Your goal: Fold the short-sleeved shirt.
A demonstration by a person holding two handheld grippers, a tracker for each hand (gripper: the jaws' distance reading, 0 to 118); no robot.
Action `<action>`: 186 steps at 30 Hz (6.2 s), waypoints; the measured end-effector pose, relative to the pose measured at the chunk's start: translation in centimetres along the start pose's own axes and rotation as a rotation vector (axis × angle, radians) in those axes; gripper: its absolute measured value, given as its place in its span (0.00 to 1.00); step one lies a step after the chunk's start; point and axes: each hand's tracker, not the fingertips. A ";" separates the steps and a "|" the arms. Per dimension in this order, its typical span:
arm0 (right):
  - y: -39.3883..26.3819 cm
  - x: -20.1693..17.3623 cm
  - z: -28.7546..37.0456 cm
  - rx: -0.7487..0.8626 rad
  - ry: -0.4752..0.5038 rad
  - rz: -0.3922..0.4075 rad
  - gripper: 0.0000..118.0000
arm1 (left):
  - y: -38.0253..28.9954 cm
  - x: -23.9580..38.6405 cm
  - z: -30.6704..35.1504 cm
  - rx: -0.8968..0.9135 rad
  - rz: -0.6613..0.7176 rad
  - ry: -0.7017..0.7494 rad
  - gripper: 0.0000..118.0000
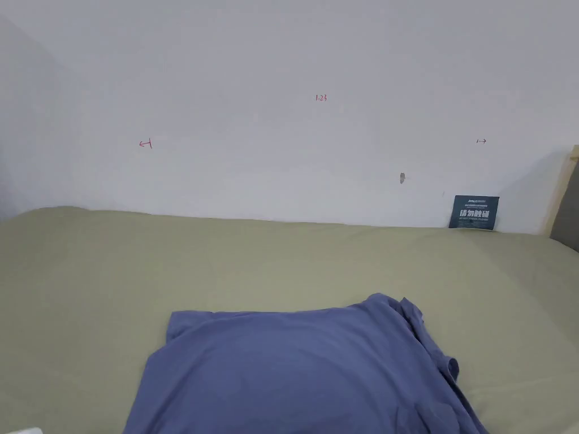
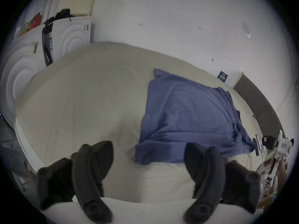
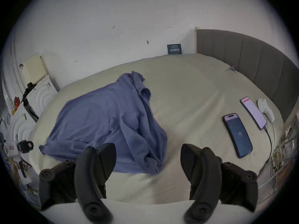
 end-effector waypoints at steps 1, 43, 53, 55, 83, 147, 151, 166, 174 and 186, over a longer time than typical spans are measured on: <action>0.0 -0.3 0.3 -0.003 0.007 0.015 0.51 | 0.0 0.2 0.4 0.017 -0.012 -0.003 0.50; -3.3 -0.2 -3.3 -0.180 0.061 0.205 0.70 | -3.0 0.9 -6.1 -0.103 -0.083 0.031 0.07; -4.0 -1.3 -4.8 -0.130 -0.048 0.368 0.02 | -2.9 1.8 -5.2 -0.107 -0.091 0.034 0.07; -4.0 -1.4 -4.5 -0.133 -0.030 0.359 0.02 | -2.7 1.8 -5.3 -0.103 -0.084 0.038 0.07; 14.0 -5.4 -18.9 -0.135 -0.068 0.237 0.02 | 12.6 3.4 -17.4 -0.233 -0.108 0.076 0.07; 6.6 0.4 -18.9 -0.242 -0.038 0.058 0.11 | 7.2 3.7 -16.4 -0.207 0.006 -0.023 0.06; 7.0 -0.8 -17.7 -0.254 0.027 0.082 0.06 | 8.1 2.6 -17.2 -0.221 0.011 -0.030 0.06; 4.0 0.4 -9.7 -0.236 0.102 0.044 0.06 | 7.5 0.5 -12.6 -0.240 -0.028 -0.074 0.06; 0.8 1.1 -9.2 -0.319 0.089 0.014 0.06 | 4.5 -2.0 -11.2 -0.291 0.007 -0.071 0.06; 0.4 1.3 -9.4 -0.336 0.054 0.057 0.49 | 3.4 -2.5 -10.6 -0.296 0.029 -0.077 0.62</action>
